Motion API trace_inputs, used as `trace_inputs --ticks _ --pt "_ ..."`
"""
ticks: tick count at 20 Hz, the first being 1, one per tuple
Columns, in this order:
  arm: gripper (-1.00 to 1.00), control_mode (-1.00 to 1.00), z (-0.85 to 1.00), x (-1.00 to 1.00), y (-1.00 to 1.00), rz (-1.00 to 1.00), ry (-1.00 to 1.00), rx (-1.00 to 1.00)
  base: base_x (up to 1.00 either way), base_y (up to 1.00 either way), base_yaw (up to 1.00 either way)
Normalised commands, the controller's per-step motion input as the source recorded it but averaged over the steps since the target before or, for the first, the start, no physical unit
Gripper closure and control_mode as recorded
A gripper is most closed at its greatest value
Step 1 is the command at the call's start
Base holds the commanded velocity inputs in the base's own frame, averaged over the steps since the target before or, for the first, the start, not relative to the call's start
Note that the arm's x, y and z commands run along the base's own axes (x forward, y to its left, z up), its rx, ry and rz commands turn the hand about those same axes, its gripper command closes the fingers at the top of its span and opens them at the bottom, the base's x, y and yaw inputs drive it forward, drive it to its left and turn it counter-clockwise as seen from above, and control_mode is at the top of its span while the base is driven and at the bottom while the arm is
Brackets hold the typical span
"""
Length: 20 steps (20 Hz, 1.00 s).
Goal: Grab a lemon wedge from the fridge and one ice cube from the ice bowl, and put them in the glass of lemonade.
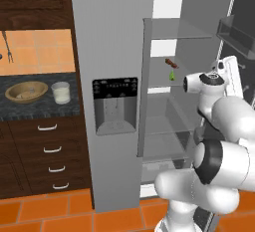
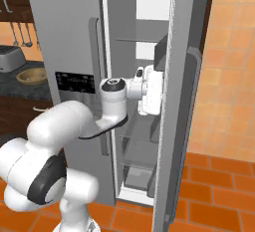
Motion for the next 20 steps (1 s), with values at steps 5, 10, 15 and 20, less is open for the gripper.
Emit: trace_inputs --ticks 5,10,15,20 --pt "-1.0 -1.0 -0.19 0.02 -1.0 -0.16 0.09 -0.01 0.0 0.0 0.0" --pt "-1.0 -1.0 -0.12 0.01 -1.0 -0.13 0.05 0.0 0.0 0.0 0.0" --pt "-1.0 -1.0 0.0 -0.83 -0.2 0.1 -0.3 -0.01 0.0 0.0 0.0" --pt "-1.0 -1.0 0.19 -0.77 0.82 0.15 -0.36 -0.11 0.0 0.0 0.0"
